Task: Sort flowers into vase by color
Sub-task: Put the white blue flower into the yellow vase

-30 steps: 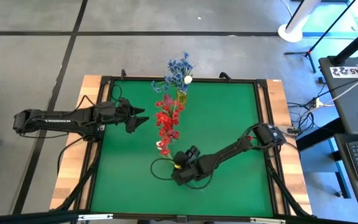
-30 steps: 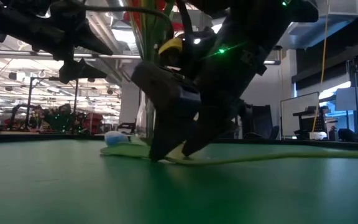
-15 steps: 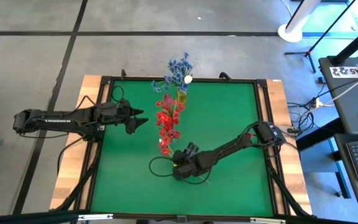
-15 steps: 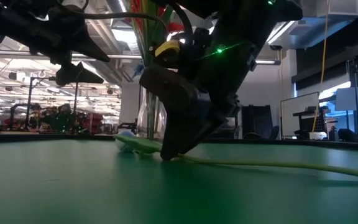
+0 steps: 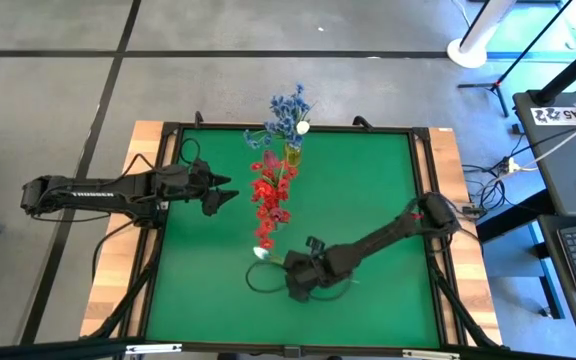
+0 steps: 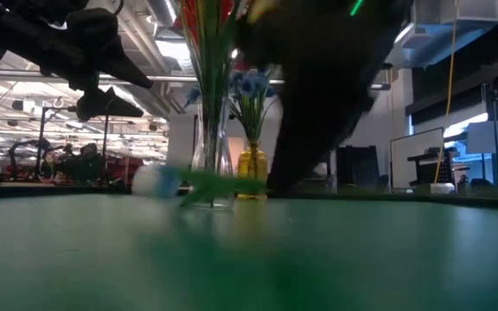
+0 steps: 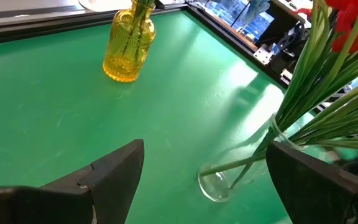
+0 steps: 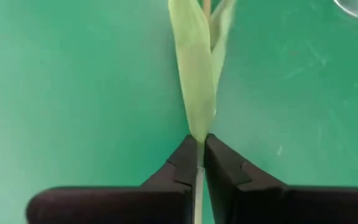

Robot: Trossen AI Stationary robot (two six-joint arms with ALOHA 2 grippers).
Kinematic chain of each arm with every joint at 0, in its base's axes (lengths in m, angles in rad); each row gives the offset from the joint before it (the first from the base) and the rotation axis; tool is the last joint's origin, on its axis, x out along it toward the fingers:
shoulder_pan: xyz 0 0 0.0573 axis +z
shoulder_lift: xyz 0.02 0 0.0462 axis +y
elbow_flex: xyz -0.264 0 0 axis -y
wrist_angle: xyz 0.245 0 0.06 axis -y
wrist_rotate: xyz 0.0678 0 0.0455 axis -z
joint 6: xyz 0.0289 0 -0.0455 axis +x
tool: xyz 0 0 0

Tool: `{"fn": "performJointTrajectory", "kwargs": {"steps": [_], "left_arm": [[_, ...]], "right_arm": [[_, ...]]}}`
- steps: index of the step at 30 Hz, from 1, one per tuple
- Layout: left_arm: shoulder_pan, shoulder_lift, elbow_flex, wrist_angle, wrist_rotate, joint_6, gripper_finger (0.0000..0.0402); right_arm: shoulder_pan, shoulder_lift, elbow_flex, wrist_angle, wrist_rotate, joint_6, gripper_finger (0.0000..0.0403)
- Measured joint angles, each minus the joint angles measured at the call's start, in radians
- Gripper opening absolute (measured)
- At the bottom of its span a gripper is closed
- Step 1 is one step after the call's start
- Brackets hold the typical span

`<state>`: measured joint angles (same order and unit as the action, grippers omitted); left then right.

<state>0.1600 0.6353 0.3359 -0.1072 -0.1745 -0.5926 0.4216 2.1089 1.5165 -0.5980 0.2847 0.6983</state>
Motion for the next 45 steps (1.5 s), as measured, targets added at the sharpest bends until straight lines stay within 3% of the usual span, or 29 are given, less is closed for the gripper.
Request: {"fn": "performJointTrajectory", "kwargs": {"steps": [8,15,19,24,29,31,36,45], "left_arm": [[0.000,0.000,0.000,-0.020,0.000,0.000,0.0330],[0.000,0.000,0.000,-0.008,0.000,-0.031,0.0330],[0.000,0.000,0.000,-0.007,0.000,-0.034,0.0330],[0.000,0.000,0.000,-0.005,0.001,-0.036,0.0330],[0.000,0.000,0.000,-0.005,0.012,-0.052,0.0330],[0.000,0.000,0.000,-0.005,0.018,-0.052,0.0330],[0.000,0.000,0.000,-0.005,0.021,-0.052,0.0330],[0.000,0.000,0.000,-0.003,0.023,-0.031,0.0330]], "right_arm": [[0.130,-0.121,0.002,-0.077,0.060,-0.018,0.0011],[0.203,-0.275,0.004,-0.070,0.324,-0.065,0.0006],[0.207,-0.358,0.004,0.062,0.385,-0.229,0.0004],[0.180,-0.425,0.004,0.319,0.325,-0.534,0.0003],[0.109,-0.487,0.006,0.434,0.424,-0.733,0.0002],[0.063,-0.511,0.006,0.461,0.365,-0.772,0.0002],[-0.088,-0.555,-0.056,0.583,0.105,-0.832,0.0001],[-0.413,-0.720,-0.333,0.845,-0.214,-0.835,0.0001]]}}
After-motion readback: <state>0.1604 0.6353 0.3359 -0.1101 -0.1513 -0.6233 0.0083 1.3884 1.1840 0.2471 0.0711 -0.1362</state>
